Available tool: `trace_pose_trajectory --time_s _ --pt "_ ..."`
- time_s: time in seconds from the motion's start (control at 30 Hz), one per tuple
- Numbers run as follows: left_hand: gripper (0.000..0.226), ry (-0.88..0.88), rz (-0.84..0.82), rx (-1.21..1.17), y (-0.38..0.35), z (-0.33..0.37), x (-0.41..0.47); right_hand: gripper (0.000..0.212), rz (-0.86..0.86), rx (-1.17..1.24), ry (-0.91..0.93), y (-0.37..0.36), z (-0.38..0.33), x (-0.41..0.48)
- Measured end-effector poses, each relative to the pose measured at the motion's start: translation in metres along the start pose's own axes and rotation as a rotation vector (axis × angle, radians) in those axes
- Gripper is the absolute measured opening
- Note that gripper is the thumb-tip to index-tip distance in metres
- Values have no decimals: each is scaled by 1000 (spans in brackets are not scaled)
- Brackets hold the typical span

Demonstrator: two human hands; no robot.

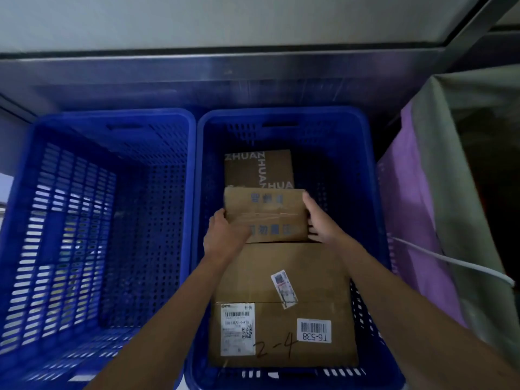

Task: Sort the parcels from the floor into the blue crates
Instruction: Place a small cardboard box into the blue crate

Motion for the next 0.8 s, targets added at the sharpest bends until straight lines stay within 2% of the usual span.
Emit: trace_pose_trajectory --time_s 0.1,0.17,0.3,0.43,0.63,0.8 --pt "79 35 -30 77 -19 -3 12 98 -11 -120 37 -8 6 10" --pt "86 64 -39 181 -24 -6 20 103 -17 -158 38 -12 10 12" --pt "94 29 -89 462 -28 -10 28 85 -27 -237 65 -23 10 15" --pt "86 -178 -66 797 -31 1 25 81 -15 -293 84 -25 9 16" --pt "80 -242 -99 911 -29 13 32 80 21 -351 79 -23 14 16" --pt "66 -264 -117 872 -32 18 23 81 59 -349 37 -16 17 10"
Point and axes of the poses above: each hand's wrist, its own x-axis towards the middle knuckle, its own y-axis out of the back of the hand, z = x × y, the point moved 10 cm from there along x, towards the middle knuckle, and after that the axes turned 3 degrees about z, right-handed, at the moved point
